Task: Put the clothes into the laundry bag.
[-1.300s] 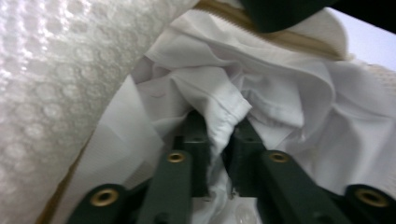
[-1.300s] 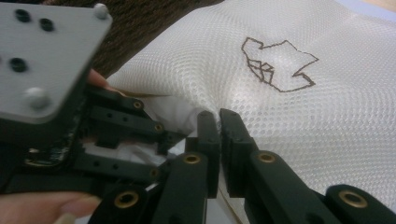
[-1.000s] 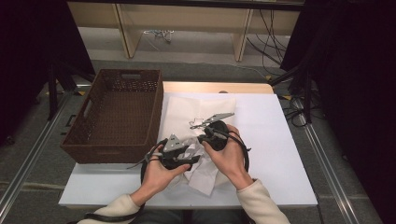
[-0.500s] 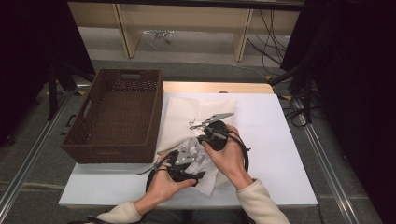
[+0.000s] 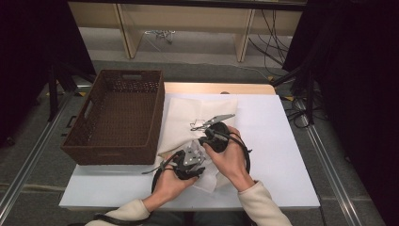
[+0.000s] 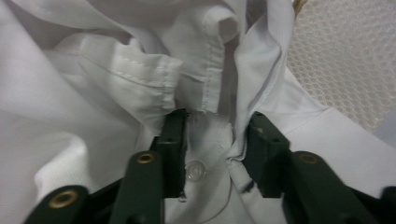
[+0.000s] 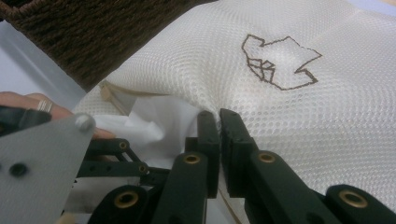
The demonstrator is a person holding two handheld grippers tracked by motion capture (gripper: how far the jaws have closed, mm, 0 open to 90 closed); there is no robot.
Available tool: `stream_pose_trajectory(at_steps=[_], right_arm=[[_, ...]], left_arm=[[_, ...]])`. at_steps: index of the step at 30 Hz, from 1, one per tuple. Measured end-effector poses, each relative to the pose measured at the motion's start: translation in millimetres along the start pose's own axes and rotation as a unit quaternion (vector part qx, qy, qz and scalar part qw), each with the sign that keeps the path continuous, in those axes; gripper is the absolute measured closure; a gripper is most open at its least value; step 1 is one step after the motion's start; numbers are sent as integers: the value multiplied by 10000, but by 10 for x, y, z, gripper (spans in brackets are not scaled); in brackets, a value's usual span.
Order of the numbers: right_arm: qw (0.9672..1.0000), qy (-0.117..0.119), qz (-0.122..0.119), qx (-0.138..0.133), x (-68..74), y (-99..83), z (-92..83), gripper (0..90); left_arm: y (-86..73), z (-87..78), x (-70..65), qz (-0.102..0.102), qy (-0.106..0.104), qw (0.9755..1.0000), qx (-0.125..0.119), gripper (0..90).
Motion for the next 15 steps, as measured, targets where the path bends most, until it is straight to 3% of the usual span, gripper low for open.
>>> stream_pose_trajectory(at_steps=[4, 5, 10, 11, 15], right_arm=[[10000, -19, 57, -28, 11, 0, -1, 885], [9999, -16, 141, 32, 24, -3, -10, 885], [9999, -18, 130, 32, 20, -4, -13, 885], [9994, -14, 333, 88, 38, -6, -30, 885], [9996, -38, 283, -9, 30, -3, -33, 885]], left_arm=[[-2, -3, 9, 12, 4, 10000, -69, 806], [-7, 5, 8, -85, -21, 9998, -153, 842], [-3, -7, 28, -295, -217, 9991, -226, 883], [1, -11, 28, -335, -161, 9989, -271, 883], [37, -31, 56, -432, -172, 9981, -412, 885]])
Point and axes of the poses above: each handheld gripper's, and its own axes: z roughly forward along the jaws, y roughly out of its top, x roughly to its left, the point moved 2 cm from there along z, roughly forward along the jaws, and after that the axes turned 8 degrees about z, right-handed, at the moved point
